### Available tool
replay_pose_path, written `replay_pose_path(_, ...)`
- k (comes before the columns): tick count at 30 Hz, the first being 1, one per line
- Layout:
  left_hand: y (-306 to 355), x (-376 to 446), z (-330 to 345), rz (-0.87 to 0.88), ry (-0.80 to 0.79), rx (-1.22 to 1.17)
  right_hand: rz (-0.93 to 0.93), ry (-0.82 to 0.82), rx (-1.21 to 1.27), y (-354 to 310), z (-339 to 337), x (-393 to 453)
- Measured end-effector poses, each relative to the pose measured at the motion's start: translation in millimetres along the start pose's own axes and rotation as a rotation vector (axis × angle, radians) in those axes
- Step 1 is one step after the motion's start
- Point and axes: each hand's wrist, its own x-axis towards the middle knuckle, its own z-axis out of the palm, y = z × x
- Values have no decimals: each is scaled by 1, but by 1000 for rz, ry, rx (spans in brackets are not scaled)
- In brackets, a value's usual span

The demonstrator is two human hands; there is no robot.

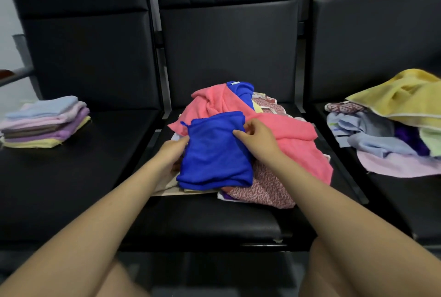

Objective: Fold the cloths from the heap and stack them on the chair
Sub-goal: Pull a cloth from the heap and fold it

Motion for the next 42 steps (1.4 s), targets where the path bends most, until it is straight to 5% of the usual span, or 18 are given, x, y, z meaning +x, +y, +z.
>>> replay_pose_path(7,3,-42,-6,35,-174,100,148,-208,17,-5,-30,-21)
replay_pose_path(15,-5,-48,-16,200,-17,287,-297,-392,-240,8,-39,-71)
replay_pose_path(29,-26,-41,-11,363,46,777,-673,-305,-367,39,-59,-79)
replay_pose_path(35,-29,-37,-7,414,93,730,-448,-292,-207,40,-51,-76)
replay_pose_path(40,-8,-38,-6,42,-100,-47,90,-134,166,13,-27,-60)
replay_pose_path(42,-5,-35,-7,-4,-144,-105,188,-174,255,2,-20,-54)
